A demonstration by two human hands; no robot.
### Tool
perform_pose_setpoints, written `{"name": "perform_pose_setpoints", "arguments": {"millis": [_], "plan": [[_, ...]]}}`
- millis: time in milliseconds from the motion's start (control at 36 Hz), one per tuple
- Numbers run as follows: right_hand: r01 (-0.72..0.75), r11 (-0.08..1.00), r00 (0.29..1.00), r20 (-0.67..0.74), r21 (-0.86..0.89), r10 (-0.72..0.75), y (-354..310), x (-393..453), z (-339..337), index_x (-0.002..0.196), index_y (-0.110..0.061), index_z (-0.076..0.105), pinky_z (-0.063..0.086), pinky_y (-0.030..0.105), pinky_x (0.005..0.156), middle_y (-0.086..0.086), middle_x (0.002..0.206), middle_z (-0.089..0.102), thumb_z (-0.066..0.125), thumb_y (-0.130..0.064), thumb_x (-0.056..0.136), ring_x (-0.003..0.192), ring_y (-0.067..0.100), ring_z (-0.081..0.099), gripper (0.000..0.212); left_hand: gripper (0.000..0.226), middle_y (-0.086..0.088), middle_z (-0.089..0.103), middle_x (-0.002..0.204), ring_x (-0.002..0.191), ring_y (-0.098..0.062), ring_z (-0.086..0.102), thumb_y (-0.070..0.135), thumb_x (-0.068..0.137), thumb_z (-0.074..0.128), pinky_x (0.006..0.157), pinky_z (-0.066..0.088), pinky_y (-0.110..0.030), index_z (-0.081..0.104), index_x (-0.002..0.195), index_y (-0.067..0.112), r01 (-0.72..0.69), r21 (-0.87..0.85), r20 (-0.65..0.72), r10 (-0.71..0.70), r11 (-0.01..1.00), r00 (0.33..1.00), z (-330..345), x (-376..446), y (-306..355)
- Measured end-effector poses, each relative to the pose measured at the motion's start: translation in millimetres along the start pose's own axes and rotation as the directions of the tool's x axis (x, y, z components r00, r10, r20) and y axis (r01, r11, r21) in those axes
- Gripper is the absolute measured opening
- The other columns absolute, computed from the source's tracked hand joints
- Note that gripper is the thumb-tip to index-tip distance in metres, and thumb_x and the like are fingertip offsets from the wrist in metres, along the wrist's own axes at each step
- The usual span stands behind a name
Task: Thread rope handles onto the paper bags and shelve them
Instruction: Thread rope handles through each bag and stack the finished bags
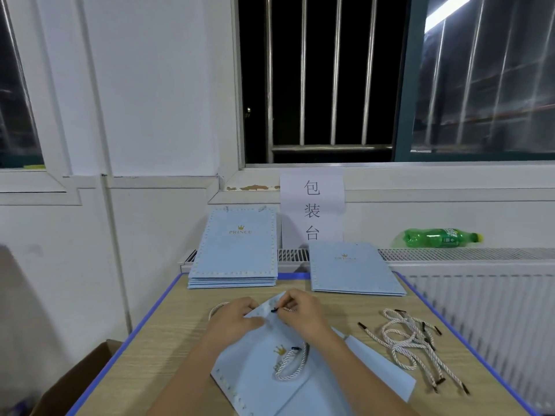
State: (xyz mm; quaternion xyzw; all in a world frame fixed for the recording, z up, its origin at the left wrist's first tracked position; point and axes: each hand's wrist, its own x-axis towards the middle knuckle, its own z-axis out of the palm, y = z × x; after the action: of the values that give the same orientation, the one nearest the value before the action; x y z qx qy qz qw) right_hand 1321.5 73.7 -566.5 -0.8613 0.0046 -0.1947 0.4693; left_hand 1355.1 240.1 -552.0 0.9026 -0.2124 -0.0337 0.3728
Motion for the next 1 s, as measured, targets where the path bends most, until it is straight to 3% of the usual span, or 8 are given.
{"name": "perform_pose_setpoints", "arguments": {"millis": [111,194,333,472,583,833,944,1000], "plan": [[0.01,0.998,0.997,-0.077,0.064,-0.005,6,0,1,0.065,-0.027,0.057,0.043,0.009,0.056,-0.009,0.074,0.064,0.064,0.002,0.081,0.063,-0.009,0.057,0.033,0.012,0.003,0.072,0.091,0.087,-0.016,0.067,0.018,0.074,0.065,0.083,0.051,-0.035,0.066,0.084,0.024,0.089,-0.193,0.058,-0.079,0.977,0.995,-4,-4,-1],[0.027,0.998,0.997,-0.068,0.059,-0.023,5,-1,3,0.064,-0.028,0.057,0.041,0.009,0.058,-0.011,0.07,0.061,0.062,0.003,0.082,0.06,-0.008,0.056,0.036,0.02,0.002,0.072,0.088,0.081,-0.014,0.067,0.02,0.067,0.064,0.076,0.052,-0.029,0.068,0.087,0.018,0.112,-0.253,0.067,-0.098,0.961,0.993,-4,-5,2],[0.053,0.998,0.993,-0.103,0.029,-0.049,2,-2,3,0.065,-0.028,0.052,0.04,0.009,0.057,-0.012,0.069,0.057,0.057,0.004,0.084,0.061,-0.005,0.055,0.038,0.016,0.001,0.071,0.087,0.076,-0.011,0.065,0.007,0.081,0.063,0.067,0.048,-0.021,0.07,0.095,0.011,0.11,-0.246,0.044,-0.102,0.963,0.994,-3,-4,2],[0.042,0.997,0.992,-0.122,0.067,-0.034,5,-2,2,0.07,-0.021,0.053,0.048,0.021,0.051,-0.006,0.067,0.053,0.056,0.005,0.086,0.053,0.005,0.049,0.031,0.013,-0.004,0.071,0.094,0.079,-0.013,0.063,0.008,0.082,0.063,0.069,0.046,-0.023,0.068,0.094,0.012,0.106,-0.206,0.034,-0.101,0.973,0.994,-3,-3,0],[0.048,0.997,0.993,-0.11,0.068,-0.04,5,-1,4,0.075,-0.014,0.055,0.045,0.017,0.049,-0.006,0.067,0.054,0.057,0.004,0.087,0.055,0.004,0.048,0.022,0.011,0.006,0.068,0.084,0.072,-0.006,0.062,0.01,0.082,0.062,0.061,0.045,-0.015,0.067,0.089,0.018,0.1,-0.201,0.035,-0.095,0.975,0.995,-3,-4,1],[0.06,0.996,0.997,-0.036,-0.066,-0.063,0,4,8,0.067,-0.017,0.059,0.039,0.009,0.057,-0.01,0.066,0.055,0.057,0.004,0.082,0.06,0.0,0.048,0.026,0.011,0.004,0.066,0.082,0.071,-0.008,0.061,0.009,0.081,0.062,0.06,0.044,-0.021,0.065,0.087,0.018,0.087,-0.204,0.05,-0.078,0.975,0.996,-4,-4,2],[0.063,0.99,0.998,0.009,-0.124,-0.063,-6,5,6,0.075,-0.007,0.071,0.039,0.006,0.057,0.0,0.073,0.065,0.058,0.004,0.08,0.063,0.003,0.051,0.017,0.016,-0.002,0.069,0.088,0.079,-0.018,0.064,0.022,0.066,0.065,0.068,0.046,-0.027,0.065,0.082,0.021,0.099,-0.222,0.078,-0.084,0.97,0.993,-5,-5,1],[0.015,0.999,0.997,0.081,-0.051,-0.011,-9,5,0,0.08,-0.007,0.072,0.042,0.008,0.05,-0.003,0.072,0.064,0.061,0.003,0.082,0.058,0.006,0.053,0.015,0.017,-0.01,0.071,0.093,0.081,-0.022,0.064,0.027,0.056,0.062,0.068,0.045,-0.031,0.065,0.073,0.029,0.127,-0.241,0.111,-0.102,0.962,0.989,-8,-4,-1]]}}
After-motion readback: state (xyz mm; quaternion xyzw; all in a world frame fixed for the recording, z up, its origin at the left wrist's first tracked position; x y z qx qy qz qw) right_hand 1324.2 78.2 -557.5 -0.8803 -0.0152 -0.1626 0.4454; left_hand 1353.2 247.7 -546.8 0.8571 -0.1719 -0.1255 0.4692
